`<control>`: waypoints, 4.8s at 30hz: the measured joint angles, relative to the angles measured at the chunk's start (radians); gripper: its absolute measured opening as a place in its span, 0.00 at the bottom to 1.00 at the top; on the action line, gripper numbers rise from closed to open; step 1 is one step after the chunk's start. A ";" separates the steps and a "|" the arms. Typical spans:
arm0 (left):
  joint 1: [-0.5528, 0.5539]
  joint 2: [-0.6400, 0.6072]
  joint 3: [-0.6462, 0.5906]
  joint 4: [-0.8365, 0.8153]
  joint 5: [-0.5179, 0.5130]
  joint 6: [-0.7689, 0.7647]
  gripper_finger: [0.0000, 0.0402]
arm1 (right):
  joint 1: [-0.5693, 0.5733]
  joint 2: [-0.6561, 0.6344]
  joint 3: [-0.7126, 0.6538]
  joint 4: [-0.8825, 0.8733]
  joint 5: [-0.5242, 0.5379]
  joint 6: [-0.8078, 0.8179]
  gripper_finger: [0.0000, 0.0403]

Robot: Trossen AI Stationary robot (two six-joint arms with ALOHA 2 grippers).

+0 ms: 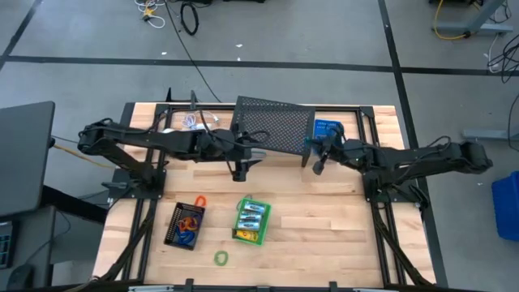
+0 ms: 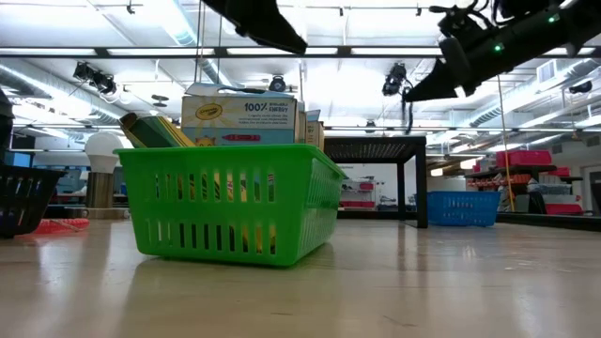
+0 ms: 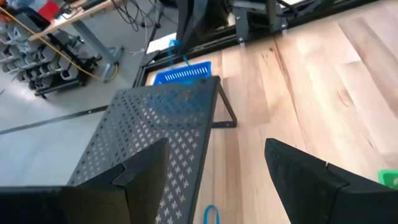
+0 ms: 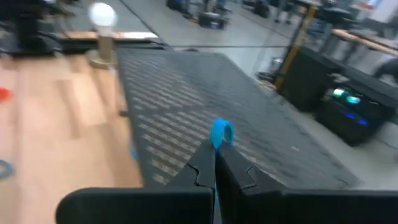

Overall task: Pick & Place Office Desk Supplies
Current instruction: Put the blue rubberband into the blue bin, then adjust the shelf

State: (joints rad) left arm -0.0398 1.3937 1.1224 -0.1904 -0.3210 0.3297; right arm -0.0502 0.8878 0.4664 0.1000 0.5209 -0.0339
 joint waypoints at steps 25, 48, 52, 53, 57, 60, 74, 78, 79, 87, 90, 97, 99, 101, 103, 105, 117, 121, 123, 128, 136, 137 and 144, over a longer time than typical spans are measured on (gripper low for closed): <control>0.022 -0.087 -0.094 -0.010 -0.011 -0.046 0.67 | -0.255 -0.052 0.000 -0.486 0.134 0.265 0.00; 0.022 -0.029 -0.094 -0.012 0.010 -0.051 0.67 | -0.426 0.140 0.000 -0.421 -0.076 0.250 0.27; 0.022 -0.021 -0.094 -0.015 0.008 -0.049 0.67 | -0.426 0.140 0.000 -0.389 -0.076 0.233 0.38; 0.022 -0.021 -0.094 -0.010 0.008 -0.049 0.67 | -0.425 0.140 0.000 -0.384 -0.073 0.232 0.40; 0.022 -0.021 -0.094 -0.033 0.008 -0.044 0.67 | -0.423 0.136 0.000 -0.342 -0.032 0.227 0.47; 0.022 -0.013 -0.094 -0.047 0.008 -0.044 0.67 | -0.408 0.118 0.000 -0.288 -0.018 0.203 0.48; 0.062 0.166 -0.094 -0.182 0.051 0.002 0.67 | -0.197 -0.052 0.000 -0.129 -0.021 0.086 0.42; 0.100 0.218 -0.094 -0.196 0.063 0.032 0.66 | -0.138 -0.073 0.000 -0.125 -0.021 0.080 0.42; 0.108 0.232 -0.094 -0.192 0.067 0.045 0.66 | -0.127 -0.074 0.000 -0.123 -0.019 0.079 0.42; 0.161 0.323 -0.089 -0.175 0.043 0.115 0.65 | -0.064 -0.073 0.000 -0.126 0.030 0.062 0.42; 0.164 0.341 -0.089 -0.166 0.007 0.139 0.62 | -0.053 -0.072 0.000 -0.126 0.039 0.052 0.42; 0.158 0.344 -0.091 -0.132 0.003 0.157 0.34 | -0.051 -0.072 0.000 -0.126 0.054 0.042 0.42; 0.157 0.345 -0.092 -0.128 0.004 0.161 0.25 | -0.051 -0.072 0.000 -0.126 0.054 0.042 0.42; 0.157 0.345 -0.092 -0.124 0.005 0.160 0.15 | -0.051 -0.072 0.000 -0.127 0.054 0.042 0.42; 0.159 0.345 -0.092 -0.124 0.004 0.158 0.05 | -0.051 -0.072 0.000 -0.126 0.053 0.042 0.42; 0.159 0.345 -0.092 -0.124 0.004 0.157 0.02 | -0.051 -0.072 0.000 -0.127 0.045 0.042 0.42; 0.150 0.336 -0.094 -0.135 0.013 0.127 0.02 | 0.012 -0.070 0.000 -0.171 -0.269 0.151 0.22; 0.135 0.303 -0.098 -0.132 0.044 0.086 0.02 | 0.041 -0.070 0.000 -0.203 -0.286 0.202 0.03; 0.132 0.278 -0.098 -0.116 0.074 0.062 0.02 | 0.046 -0.070 0.000 -0.216 -0.287 0.232 0.03; 0.132 0.223 -0.097 -0.095 0.207 0.034 0.02 | 0.031 -0.037 0.000 -0.261 -0.297 0.281 0.01; 0.135 0.188 -0.095 -0.082 0.331 0.026 0.02 | -0.022 0.156 0.000 -0.193 -0.287 0.289 0.00; 0.137 0.186 -0.095 -0.089 0.330 0.025 0.02 | -0.033 0.172 -0.001 -0.191 -0.284 0.288 0.00; 0.140 0.185 -0.095 -0.096 0.324 0.026 0.02 | -0.092 0.235 -0.001 -0.164 -0.231 0.275 0.00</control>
State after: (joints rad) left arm 0.0998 1.5784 1.0275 -0.2864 0.0031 0.3555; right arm -0.1425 1.1228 0.4656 -0.0636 0.2901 0.2416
